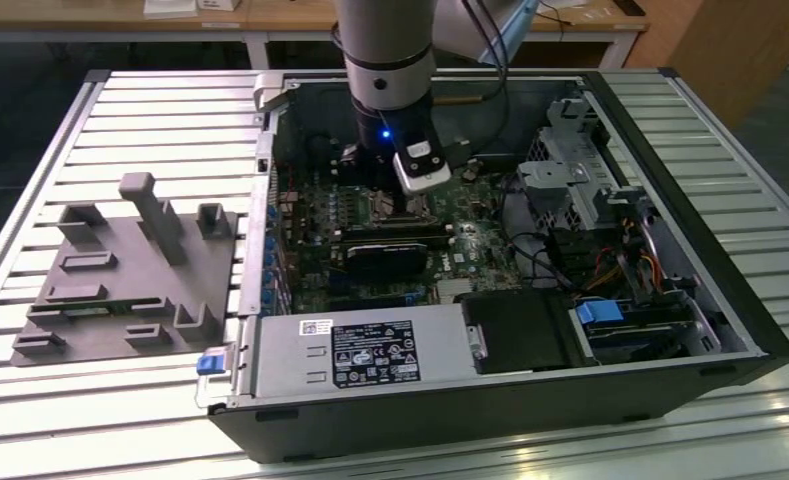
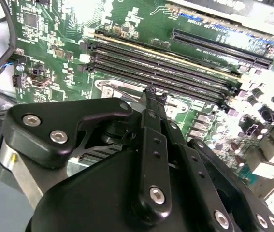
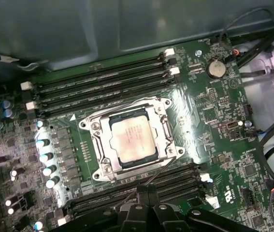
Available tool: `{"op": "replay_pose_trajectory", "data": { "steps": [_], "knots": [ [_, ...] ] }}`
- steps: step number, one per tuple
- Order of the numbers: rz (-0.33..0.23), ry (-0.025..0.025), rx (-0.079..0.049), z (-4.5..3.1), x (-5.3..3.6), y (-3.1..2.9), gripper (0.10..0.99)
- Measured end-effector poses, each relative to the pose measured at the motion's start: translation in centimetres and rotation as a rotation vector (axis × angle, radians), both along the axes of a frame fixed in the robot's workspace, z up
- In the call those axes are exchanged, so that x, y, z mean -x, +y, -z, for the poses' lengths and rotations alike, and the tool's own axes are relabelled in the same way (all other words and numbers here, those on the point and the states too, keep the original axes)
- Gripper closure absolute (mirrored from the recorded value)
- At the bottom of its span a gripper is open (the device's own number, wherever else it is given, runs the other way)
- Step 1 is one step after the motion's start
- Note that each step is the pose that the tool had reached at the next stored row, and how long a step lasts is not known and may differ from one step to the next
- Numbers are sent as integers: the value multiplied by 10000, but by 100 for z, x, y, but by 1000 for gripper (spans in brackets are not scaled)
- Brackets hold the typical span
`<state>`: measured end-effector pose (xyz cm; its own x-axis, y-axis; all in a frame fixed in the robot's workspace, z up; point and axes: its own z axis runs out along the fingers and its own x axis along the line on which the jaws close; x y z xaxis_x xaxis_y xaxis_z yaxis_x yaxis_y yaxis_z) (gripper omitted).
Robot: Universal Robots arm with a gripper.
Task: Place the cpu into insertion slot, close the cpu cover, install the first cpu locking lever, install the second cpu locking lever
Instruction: 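Install the second cpu locking lever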
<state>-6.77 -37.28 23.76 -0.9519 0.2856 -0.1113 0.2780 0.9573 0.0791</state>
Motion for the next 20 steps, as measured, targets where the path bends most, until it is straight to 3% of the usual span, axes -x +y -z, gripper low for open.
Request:
{"op": "replay_pose_trajectory", "data": {
  "steps": [5,10,20],
  "knots": [
    [-136,0,-44,28,28,-14,984],
    [-637,0,-80,62,53,-16,984],
    [-1097,-11,-416,144,129,-70,984]
  ]
}}
